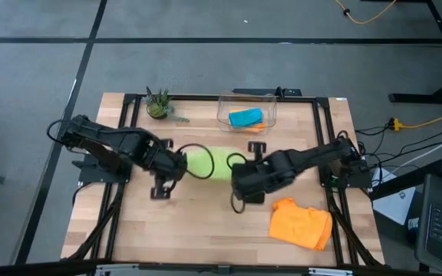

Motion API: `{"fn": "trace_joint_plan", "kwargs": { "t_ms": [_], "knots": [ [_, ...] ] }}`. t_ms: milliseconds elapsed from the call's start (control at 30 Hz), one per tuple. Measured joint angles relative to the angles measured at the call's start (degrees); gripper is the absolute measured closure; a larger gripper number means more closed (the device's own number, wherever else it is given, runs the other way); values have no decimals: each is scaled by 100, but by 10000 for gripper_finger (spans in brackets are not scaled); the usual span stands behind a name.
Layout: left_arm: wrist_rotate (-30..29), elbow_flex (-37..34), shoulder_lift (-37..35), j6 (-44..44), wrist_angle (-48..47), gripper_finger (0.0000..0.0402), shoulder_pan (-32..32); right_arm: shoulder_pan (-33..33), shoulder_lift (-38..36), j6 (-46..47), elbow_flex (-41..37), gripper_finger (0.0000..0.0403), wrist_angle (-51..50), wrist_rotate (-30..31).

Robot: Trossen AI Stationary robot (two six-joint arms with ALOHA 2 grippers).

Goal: Fold microfiber towels
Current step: Fold the green towel on the table

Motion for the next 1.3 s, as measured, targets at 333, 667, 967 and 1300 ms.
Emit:
{"fn": "trace_joint_plan", "kwargs": {
  "t_ms": [333,667,967,1300],
  "knots": [
    [818,177,20,-674,1079,401,-1214,712,-36,341,601,403,257,-1024],
    [-500,-171,9,-383,137,401,-861,102,-26,192,-247,403,405,-188],
    [-1425,-2566,25,31,392,401,52,-775,8,-579,-2619,403,2260,528],
    [-2498,-3839,-4,122,865,401,893,-1400,1,-1718,-3684,403,3933,1754]
  ]
}}
